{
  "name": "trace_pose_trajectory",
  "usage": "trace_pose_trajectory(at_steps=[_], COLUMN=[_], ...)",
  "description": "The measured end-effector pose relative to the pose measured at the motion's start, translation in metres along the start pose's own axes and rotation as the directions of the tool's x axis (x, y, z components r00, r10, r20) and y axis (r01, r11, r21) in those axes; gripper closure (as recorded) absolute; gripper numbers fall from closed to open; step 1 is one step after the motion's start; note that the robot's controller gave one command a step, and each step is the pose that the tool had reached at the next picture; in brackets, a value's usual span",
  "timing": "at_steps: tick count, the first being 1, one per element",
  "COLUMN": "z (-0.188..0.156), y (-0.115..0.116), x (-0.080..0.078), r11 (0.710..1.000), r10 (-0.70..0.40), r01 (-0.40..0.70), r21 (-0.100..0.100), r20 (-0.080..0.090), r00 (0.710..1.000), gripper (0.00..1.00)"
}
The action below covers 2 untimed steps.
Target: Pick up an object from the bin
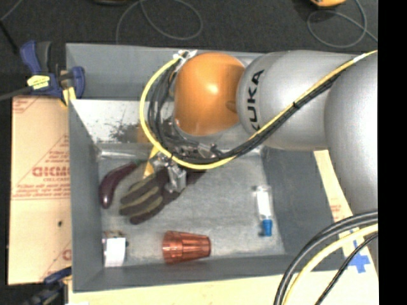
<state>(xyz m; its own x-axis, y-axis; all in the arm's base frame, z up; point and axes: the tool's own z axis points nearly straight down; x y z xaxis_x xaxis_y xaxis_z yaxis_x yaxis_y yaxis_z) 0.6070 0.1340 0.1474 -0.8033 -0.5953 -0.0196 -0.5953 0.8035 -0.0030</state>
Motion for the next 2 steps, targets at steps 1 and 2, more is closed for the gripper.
trace_pose_trajectory(at_steps=[1, 2], z=[0.0, -0.094], y=[0.0, 0.0], x=[0.0, 0.007], r11=[1.0, 0.999], r10=[0.001, -0.045], r01=[-0.001, 0.045], r21=[0.0, 0.0], r20=[0.0, 0.004], r00=[1.0, 0.999], gripper=[1.0, 1.0])
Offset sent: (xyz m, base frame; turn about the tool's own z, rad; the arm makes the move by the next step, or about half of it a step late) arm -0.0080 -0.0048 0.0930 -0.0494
